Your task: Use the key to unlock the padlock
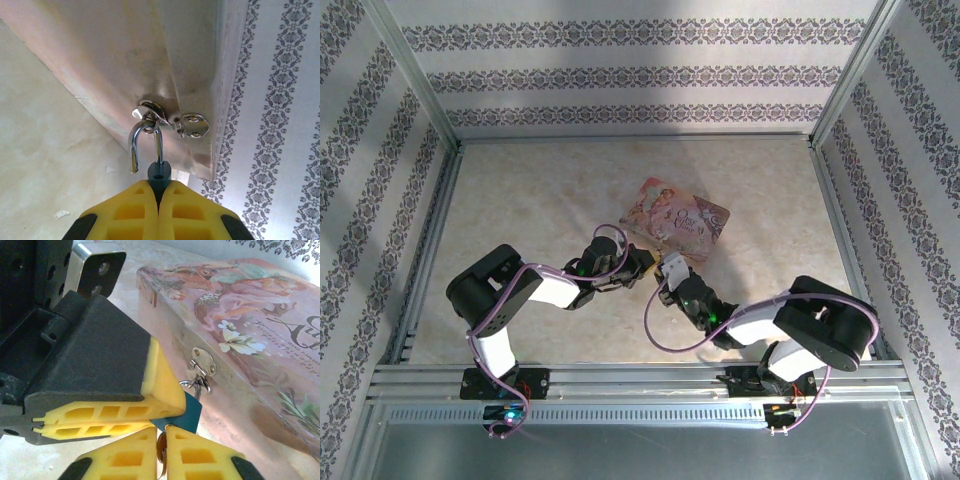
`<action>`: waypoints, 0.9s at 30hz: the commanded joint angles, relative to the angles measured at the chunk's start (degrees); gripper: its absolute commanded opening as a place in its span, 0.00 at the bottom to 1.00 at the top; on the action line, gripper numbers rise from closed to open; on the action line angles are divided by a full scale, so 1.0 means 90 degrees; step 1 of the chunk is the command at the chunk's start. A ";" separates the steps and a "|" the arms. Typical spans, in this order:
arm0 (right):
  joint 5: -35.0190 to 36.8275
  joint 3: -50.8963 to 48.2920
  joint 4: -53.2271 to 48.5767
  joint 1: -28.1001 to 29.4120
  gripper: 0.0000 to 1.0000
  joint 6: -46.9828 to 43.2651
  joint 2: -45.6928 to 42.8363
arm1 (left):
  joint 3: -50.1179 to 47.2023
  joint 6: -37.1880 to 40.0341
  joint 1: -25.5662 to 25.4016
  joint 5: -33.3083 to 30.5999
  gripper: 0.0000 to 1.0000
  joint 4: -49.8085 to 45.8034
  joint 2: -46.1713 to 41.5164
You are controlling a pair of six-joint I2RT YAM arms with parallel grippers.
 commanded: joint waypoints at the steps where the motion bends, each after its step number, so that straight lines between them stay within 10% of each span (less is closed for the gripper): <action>1: -0.0332 -0.0054 -0.0149 0.0028 0.33 0.0211 -0.0672 | 0.0117 0.0295 -0.0116 0.0205 0.00 0.0137 -0.0139; 16: -0.0876 0.0547 -0.5544 -0.0715 0.67 0.1316 -0.5329 | 0.0232 0.1293 -0.0116 0.0092 0.00 -0.1314 -0.0517; 27: -0.3975 0.1411 -0.6559 -0.2716 0.86 0.3295 -0.4619 | 0.0433 0.2194 -0.0116 -0.0121 0.00 -0.2540 -0.0882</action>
